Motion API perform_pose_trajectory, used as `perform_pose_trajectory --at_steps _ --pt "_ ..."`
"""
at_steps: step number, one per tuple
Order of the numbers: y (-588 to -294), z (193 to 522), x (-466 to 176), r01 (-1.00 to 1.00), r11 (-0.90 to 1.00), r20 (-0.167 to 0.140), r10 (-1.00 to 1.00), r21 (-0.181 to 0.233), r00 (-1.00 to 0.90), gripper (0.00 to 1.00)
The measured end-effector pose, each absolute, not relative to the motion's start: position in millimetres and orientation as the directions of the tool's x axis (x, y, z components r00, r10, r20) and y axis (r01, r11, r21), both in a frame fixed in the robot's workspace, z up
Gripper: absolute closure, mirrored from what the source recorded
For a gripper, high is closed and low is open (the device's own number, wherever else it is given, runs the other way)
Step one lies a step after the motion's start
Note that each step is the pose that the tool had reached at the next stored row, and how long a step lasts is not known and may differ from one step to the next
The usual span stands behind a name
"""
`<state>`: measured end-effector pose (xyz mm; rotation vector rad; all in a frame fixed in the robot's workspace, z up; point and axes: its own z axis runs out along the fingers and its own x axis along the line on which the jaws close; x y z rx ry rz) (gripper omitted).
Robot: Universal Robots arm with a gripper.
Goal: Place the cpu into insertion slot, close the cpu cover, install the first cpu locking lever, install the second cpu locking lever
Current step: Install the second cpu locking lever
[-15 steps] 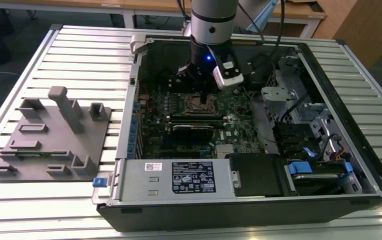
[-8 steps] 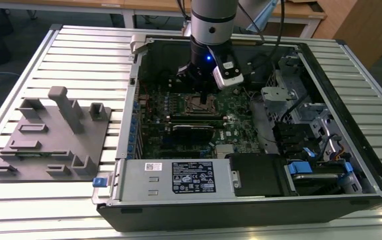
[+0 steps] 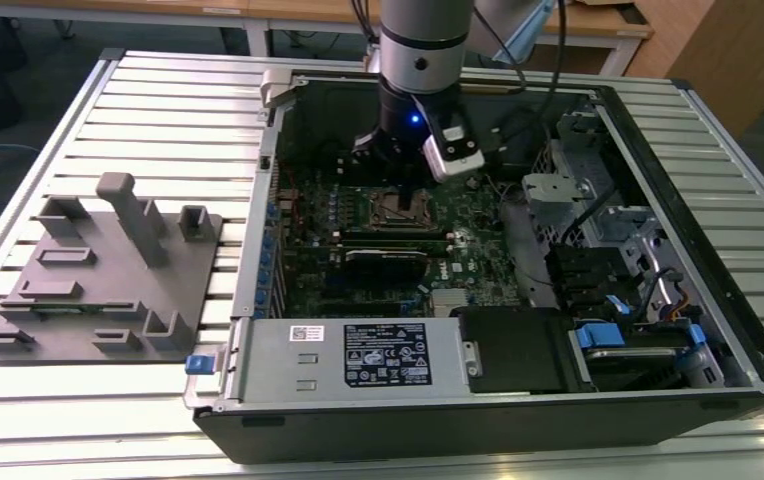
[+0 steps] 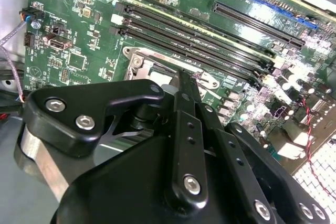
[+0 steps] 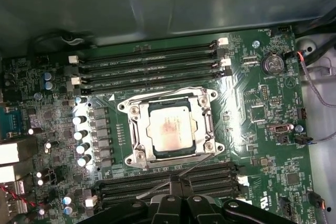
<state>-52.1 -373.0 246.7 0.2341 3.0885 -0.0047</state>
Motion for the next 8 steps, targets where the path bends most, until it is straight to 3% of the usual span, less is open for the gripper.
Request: perform_pose_trajectory --at_steps 8 --pt "-373.4 243.4 -57.9 0.151 0.989 -0.044 0.151 0.000 -0.988 0.90"
